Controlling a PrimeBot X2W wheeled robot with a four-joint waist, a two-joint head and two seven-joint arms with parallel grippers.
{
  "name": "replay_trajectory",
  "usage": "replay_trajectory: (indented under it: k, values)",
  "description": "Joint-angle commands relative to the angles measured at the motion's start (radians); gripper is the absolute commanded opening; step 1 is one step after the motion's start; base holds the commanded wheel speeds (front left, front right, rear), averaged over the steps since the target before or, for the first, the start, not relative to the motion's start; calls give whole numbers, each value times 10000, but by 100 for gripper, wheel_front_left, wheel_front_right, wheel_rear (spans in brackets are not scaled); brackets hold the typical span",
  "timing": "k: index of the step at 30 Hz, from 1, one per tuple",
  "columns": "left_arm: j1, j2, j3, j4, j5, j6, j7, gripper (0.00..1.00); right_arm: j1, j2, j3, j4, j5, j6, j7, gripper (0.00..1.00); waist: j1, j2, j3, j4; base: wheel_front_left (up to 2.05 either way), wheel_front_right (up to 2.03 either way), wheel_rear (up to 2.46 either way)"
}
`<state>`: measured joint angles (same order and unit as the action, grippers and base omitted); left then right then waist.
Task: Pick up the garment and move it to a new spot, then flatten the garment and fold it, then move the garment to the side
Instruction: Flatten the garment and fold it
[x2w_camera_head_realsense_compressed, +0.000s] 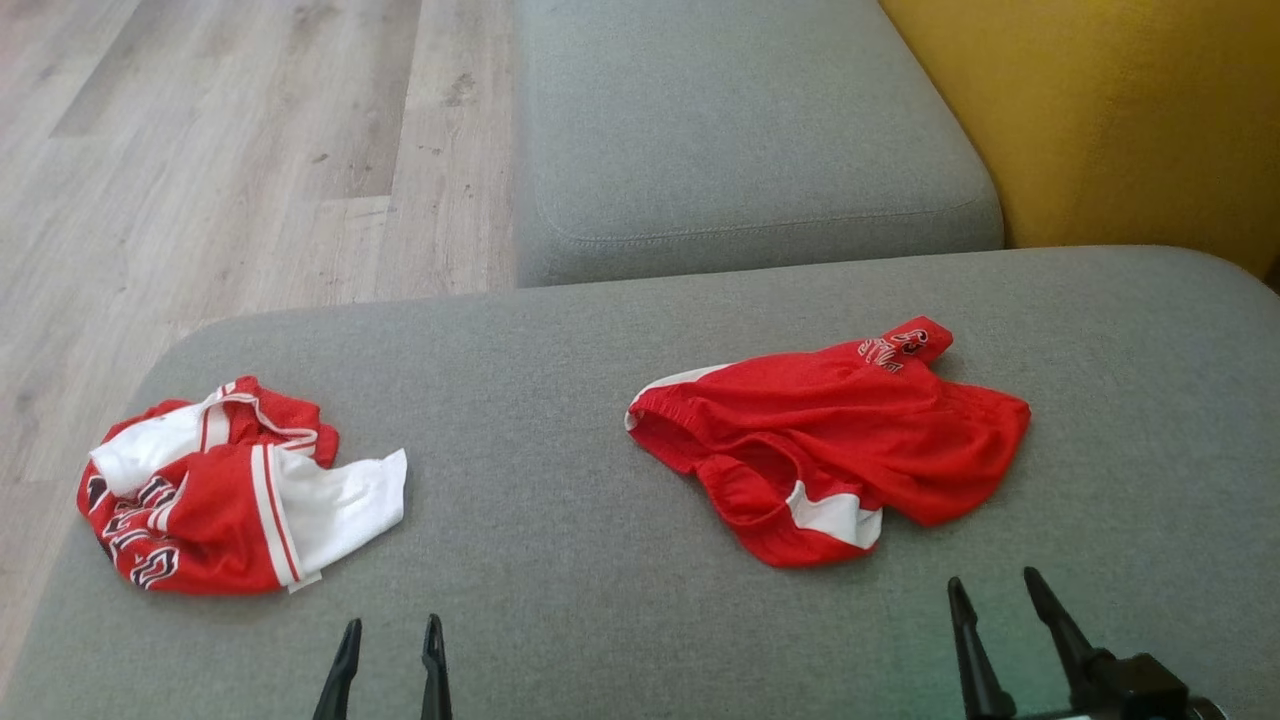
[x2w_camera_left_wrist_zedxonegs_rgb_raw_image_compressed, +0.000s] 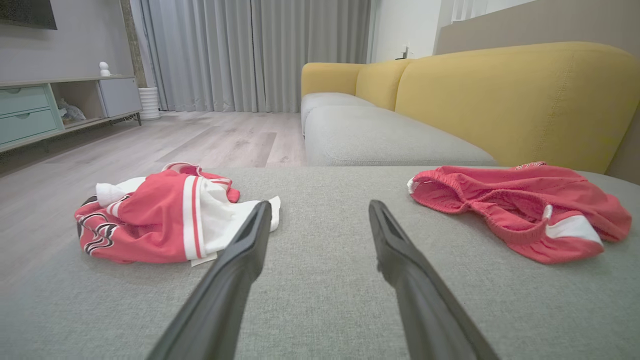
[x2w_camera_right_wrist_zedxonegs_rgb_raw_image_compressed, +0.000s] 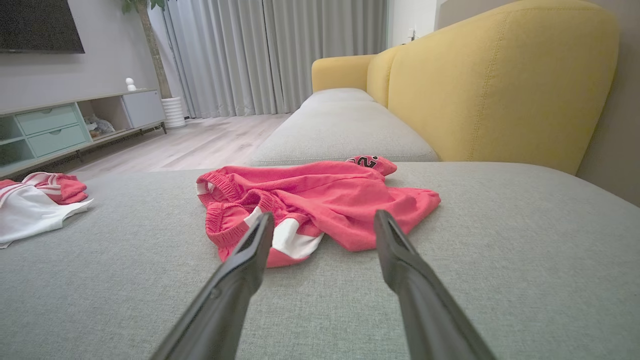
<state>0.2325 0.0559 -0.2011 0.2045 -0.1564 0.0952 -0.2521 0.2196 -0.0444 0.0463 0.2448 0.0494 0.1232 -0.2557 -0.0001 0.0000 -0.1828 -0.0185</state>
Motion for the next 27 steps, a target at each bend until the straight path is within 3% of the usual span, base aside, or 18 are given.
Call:
replay_trajectory:
  k: [1, 16, 21, 27]
  values:
    - [-431, -55, 369, -248, 58, -59, -97, 100, -343, -59, 296, -316, -74, 75, -61, 100, 1, 0, 8, -2, 0, 0, 0]
    - [-620, -56, 213, -10, -163, -203, -97, 100, -476, -58, 432, -236, -120, 75, -61, 100, 1, 0, 263, -151, 0, 0, 0]
    - [-1055, -56, -146, 313, -426, -188, -97, 100, -564, -58, 560, -243, -218, 75, -61, 100, 1, 0, 516, -458, 0, 0, 0]
    - [-2476, -56, -1471, 1397, -889, -570, -97, 100, -748, -58, 741, -201, -376, 75, -61, 100, 1, 0, 1091, -1020, 0, 0, 0]
